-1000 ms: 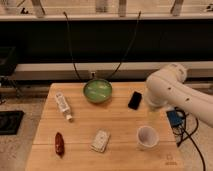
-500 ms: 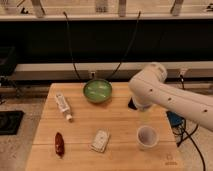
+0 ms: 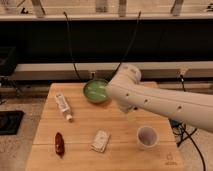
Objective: Drag the pepper across the table
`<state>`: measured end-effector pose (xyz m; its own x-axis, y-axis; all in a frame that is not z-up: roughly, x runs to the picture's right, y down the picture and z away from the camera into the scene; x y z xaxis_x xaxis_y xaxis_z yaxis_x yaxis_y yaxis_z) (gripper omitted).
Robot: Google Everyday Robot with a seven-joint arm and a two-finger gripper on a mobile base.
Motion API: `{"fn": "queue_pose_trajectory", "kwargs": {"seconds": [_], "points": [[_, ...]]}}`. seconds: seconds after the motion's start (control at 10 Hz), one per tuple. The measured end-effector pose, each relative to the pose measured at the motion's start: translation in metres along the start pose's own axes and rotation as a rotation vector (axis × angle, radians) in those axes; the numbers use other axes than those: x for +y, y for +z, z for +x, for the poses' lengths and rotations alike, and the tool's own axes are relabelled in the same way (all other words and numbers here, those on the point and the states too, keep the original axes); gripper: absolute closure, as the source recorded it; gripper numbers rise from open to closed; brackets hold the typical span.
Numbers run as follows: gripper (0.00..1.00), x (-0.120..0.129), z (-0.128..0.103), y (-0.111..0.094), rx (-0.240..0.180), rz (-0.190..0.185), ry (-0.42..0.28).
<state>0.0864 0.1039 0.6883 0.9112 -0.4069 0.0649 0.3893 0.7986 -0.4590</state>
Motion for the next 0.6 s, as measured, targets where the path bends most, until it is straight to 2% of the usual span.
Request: {"fn": "queue_pose_trajectory", "kwargs": {"seconds": [0.2,0.4,0.6], "points": [[0.2,-0.008,-0.019,-0.001,0.007,0.005,-0.05],[0.2,-0.011,-0.029,-0.001,0.014,0.006,-0.083],[0.2,-0.02,-0.053,0.0,0.017,0.009,-0.132]]}}
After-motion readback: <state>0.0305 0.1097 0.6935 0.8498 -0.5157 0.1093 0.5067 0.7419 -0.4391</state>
